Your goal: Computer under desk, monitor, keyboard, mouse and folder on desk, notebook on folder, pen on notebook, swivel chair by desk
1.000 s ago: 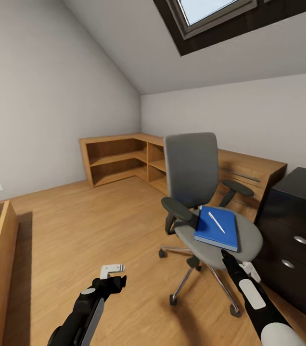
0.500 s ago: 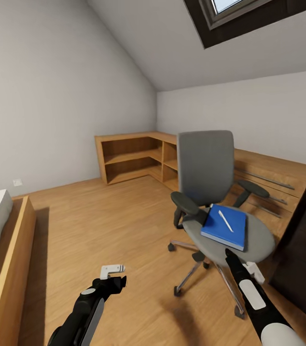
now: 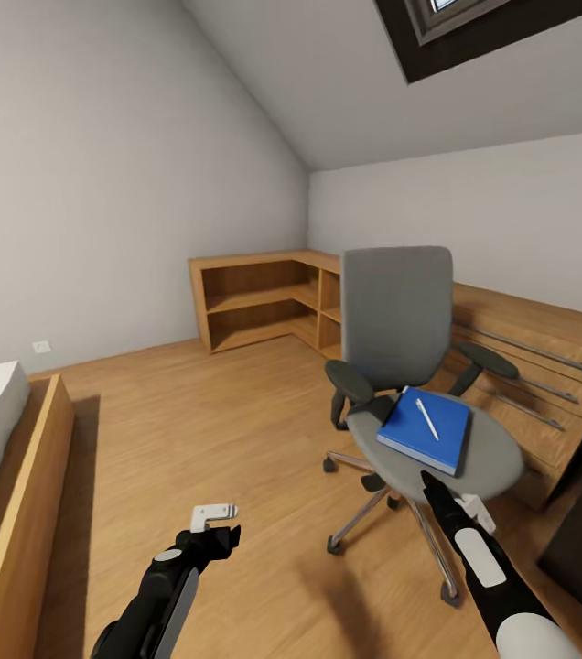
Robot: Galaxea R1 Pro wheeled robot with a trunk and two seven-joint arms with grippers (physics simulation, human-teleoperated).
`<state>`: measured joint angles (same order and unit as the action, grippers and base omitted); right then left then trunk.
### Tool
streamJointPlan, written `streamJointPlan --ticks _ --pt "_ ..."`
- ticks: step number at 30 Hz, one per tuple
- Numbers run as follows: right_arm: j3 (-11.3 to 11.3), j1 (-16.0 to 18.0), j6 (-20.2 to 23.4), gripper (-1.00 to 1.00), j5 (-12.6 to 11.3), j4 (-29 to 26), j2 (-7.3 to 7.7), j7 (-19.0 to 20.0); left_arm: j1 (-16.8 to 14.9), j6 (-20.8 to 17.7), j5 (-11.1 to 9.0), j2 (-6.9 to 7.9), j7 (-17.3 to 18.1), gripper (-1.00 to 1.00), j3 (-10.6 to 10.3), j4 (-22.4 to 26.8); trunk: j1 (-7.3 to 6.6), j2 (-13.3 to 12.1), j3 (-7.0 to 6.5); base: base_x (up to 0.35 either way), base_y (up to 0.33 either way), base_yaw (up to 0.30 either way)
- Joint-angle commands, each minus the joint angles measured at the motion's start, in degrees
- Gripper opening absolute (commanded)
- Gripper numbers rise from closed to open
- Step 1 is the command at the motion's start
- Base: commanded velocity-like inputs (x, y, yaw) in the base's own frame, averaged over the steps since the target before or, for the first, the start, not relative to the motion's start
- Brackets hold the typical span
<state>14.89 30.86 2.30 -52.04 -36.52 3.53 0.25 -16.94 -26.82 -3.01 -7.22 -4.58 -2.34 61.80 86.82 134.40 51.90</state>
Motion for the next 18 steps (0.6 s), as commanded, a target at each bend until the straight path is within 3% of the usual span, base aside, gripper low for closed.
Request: streamJointPlan --ticks 1,9,18 --pt "0.1 0.0 0.2 1.0 -0.5 1.7 -0.02 -0.1 0.0 -0.3 -0.3 0.01 -0.4 1.0 -0.1 0.1 0.02 0.0 0.06 0.098 0.001 0.001" --pt "0.1 0.0 0.2 1.0 -0.5 1.7 -0.02 -0.1 0.0 -0.3 -0.3 0.01 -0.4 1.0 -0.1 0.1 0.02 0.0 0.07 0.158 0.0 0.0" --pt "0.1 0.0 0.2 1.0 -0.5 1.7 -0.02 -0.1 0.0 -0.3 -0.3 -0.04 -0.4 1.0 -0.1 0.0 0.02 0.0 0.07 0.022 0.0 0.0"
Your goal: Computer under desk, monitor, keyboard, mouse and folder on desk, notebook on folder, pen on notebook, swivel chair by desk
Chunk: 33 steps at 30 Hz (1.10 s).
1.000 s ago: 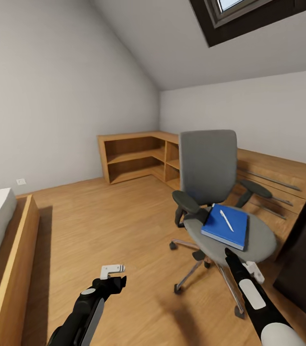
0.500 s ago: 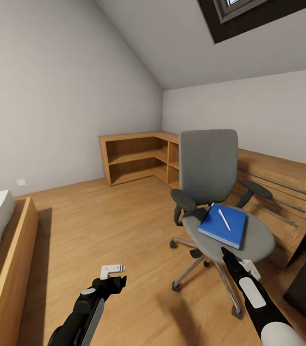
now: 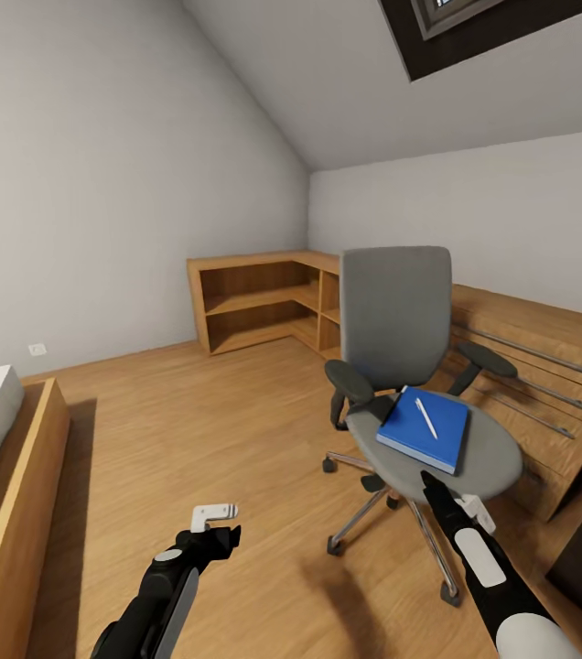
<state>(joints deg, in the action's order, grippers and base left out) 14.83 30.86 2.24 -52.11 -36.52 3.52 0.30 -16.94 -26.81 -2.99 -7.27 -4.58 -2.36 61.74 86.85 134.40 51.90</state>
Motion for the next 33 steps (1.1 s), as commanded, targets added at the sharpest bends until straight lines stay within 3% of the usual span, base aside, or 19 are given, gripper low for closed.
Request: streamJointPlan --ticks 1,10,24,33 --pt "0.1 0.0 0.2 1.0 -0.5 1.7 -0.01 -0.1 0.0 -0.3 -0.3 0.03 -0.4 1.0 -0.1 0.1 -0.01 0.0 0.07 -0.044 0.0 0.0" --pt "0.1 0.0 0.2 1.0 -0.4 1.7 0.0 -0.1 0.0 -0.3 -0.4 0.07 -0.4 1.0 -0.1 0.0 -0.01 0.0 0.07 -0.15 0.0 -0.009" --pt "0.2 0.0 0.2 1.0 -0.4 1.7 0.15 -0.1 0.0 -0.3 -0.4 0.07 -0.4 1.0 -0.1 0.0 -0.01 0.0 0.07 -0.003 0.0 -0.214" --pt "0.2 0.0 0.2 1.0 -0.4 1.6 0.17 -0.1 0.0 -0.3 -0.4 0.07 -0.4 1.0 -0.1 0.0 -0.01 0.0 0.07 0.0 0.0 -0.051"
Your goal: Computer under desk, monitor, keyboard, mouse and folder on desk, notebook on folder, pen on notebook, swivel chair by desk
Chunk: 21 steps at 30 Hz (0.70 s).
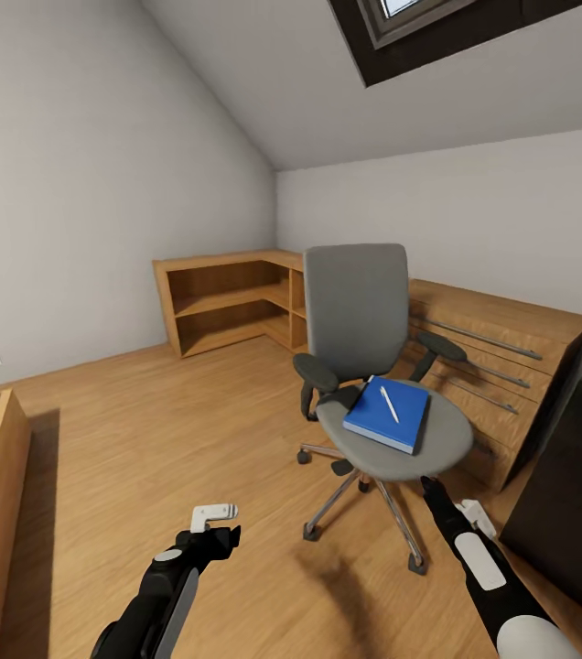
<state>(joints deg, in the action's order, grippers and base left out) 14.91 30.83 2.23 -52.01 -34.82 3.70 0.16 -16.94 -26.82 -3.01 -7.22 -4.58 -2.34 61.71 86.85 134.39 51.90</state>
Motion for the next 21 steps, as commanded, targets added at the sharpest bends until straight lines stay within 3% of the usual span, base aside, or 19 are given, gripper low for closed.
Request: streamJointPlan --ticks 1,11,21 --pt "0.1 0.0 0.2 1.0 -0.5 -0.1 0.0 0.0 0.0 -0.3 -0.3 0.02 -0.4 1.0 -0.1 0.1 -0.01 0.0 0.06 0.0 0.0 -0.01" --pt "0.2 0.0 0.2 1.0 -0.5 -0.2 0.16 0.0 0.0 -0.3 -0.3 -0.02 -0.4 1.0 -0.1 0.1 -0.01 0.0 0.06 0.025 -0.014 -0.003" --pt "0.3 0.0 -0.1 1.0 -0.5 -0.3 0.33 0.0 0.0 -0.3 -0.3 0.01 -0.4 1.0 -0.2 0.0 -0.01 0.0 0.06 0.203 -0.192 0.0"
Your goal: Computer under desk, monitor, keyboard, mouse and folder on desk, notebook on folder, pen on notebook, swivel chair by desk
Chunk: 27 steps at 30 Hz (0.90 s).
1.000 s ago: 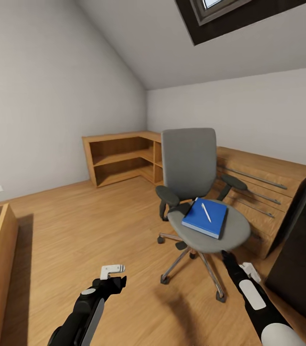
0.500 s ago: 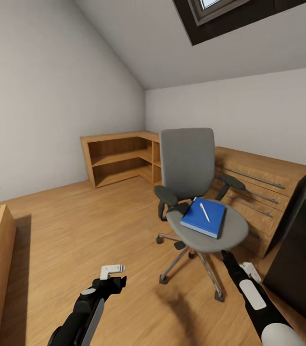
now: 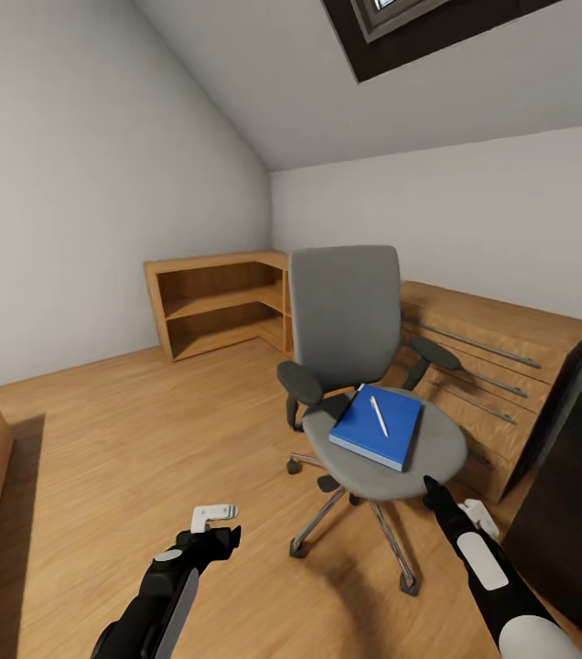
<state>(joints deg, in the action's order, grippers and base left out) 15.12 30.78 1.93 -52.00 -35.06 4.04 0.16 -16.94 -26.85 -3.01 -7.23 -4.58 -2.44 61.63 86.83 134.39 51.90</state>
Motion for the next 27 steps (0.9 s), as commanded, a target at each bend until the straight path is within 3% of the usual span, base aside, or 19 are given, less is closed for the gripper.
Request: streamJointPlan --ticks 1,12,27 --pt "0.1 0.0 0.1 1.0 -0.5 0.0 0.02 0.0 0.0 -0.3 -0.3 0.01 -0.4 1.0 -0.1 0.0 0.01 0.0 0.06 0.23 -0.225 0.0" --pt "0.1 0.0 -0.5 1.0 -0.6 0.0 0.09 0.0 0.0 -0.2 -0.3 0.01 -0.4 1.0 -0.1 -0.5 0.01 0.0 0.06 0.225 -0.172 0.0" --pt "0.1 0.0 -0.5 1.0 -0.6 0.0 0.01 0.0 0.0 -0.2 -0.2 0.02 -0.4 1.0 -0.2 -0.5 0.01 0.0 0.28 0.012 -0.004 0.048"
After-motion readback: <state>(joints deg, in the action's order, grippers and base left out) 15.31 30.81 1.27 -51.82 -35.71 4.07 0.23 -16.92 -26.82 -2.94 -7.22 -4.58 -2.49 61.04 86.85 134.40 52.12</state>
